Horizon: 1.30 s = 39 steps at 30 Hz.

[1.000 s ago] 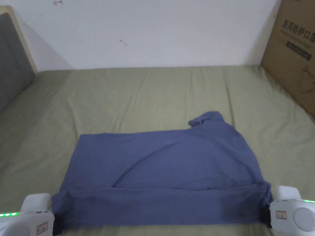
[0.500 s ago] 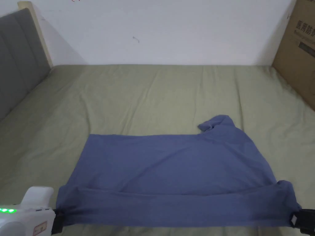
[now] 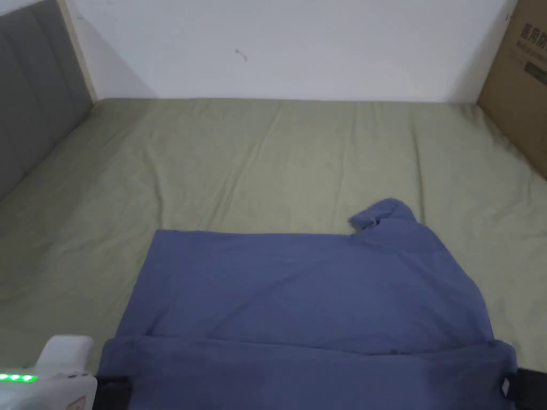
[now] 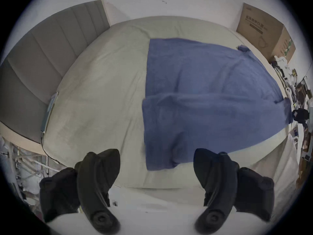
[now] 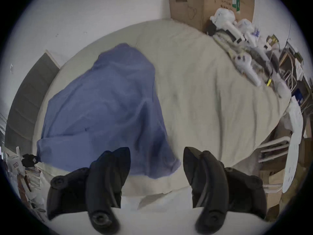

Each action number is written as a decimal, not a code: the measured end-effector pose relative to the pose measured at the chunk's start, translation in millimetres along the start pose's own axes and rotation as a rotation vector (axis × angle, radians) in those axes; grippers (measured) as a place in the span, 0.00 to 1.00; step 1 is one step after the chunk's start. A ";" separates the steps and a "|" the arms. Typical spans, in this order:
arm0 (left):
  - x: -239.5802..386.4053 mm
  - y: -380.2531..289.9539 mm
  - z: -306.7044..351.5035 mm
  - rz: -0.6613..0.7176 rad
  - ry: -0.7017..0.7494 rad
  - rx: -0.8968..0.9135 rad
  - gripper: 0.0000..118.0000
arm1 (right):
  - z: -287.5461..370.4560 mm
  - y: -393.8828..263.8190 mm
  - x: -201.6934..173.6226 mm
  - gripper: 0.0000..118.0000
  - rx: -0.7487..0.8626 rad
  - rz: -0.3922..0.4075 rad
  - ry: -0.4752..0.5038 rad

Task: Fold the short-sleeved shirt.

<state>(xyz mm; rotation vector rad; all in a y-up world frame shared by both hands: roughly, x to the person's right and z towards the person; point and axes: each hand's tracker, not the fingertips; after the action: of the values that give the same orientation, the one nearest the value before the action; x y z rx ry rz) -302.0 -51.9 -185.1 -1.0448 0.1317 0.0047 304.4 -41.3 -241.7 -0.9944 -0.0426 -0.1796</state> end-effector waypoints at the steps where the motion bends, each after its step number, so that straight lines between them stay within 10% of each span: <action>1: 0.2 7.9 5.4 0.010 -0.004 0.030 0.80 | 4.3 9.9 -5.4 0.60 0.025 0.011 0.021; 5: 6.2 40.4 17.7 0.097 -0.125 0.130 0.69 | 10.1 49.9 -35.4 0.59 0.077 0.030 0.118; 7: 11.9 53.3 12.3 0.139 -0.223 0.111 0.01 | 1.6 64.1 -52.2 0.30 0.084 0.041 0.129; 8: 17.1 58.0 3.9 0.158 -0.212 0.098 0.01 | -7.1 69.6 -59.5 0.03 0.084 0.045 0.131; 17: 51.4 98.3 -33.9 0.010 -0.121 0.056 0.00 | -100.0 100.5 -79.2 0.00 -0.014 -0.027 0.169; 21: 55.0 120.5 -47.8 0.018 -0.120 0.054 0.00 | -136.4 163.6 -85.0 0.63 -0.023 0.028 0.140; 34: 66.0 131.5 -75.5 0.015 -0.097 -0.003 0.00 | -258.6 248.9 -66.9 0.64 -0.154 0.160 0.015; 37: 64.3 131.1 -78.0 0.033 -0.097 -0.011 0.00 | -246.1 243.7 -73.2 0.52 -0.134 0.194 0.012; 39: 62.3 131.7 -79.5 0.034 -0.099 -0.009 0.00 | -237.7 243.3 -76.0 0.05 -0.114 0.216 -0.001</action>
<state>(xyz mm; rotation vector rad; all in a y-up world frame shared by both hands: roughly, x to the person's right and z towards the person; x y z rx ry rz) -257.3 -57.9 -344.8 -1.0487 0.0598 0.0874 259.9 -100.9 -582.1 -1.1049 0.0747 0.0166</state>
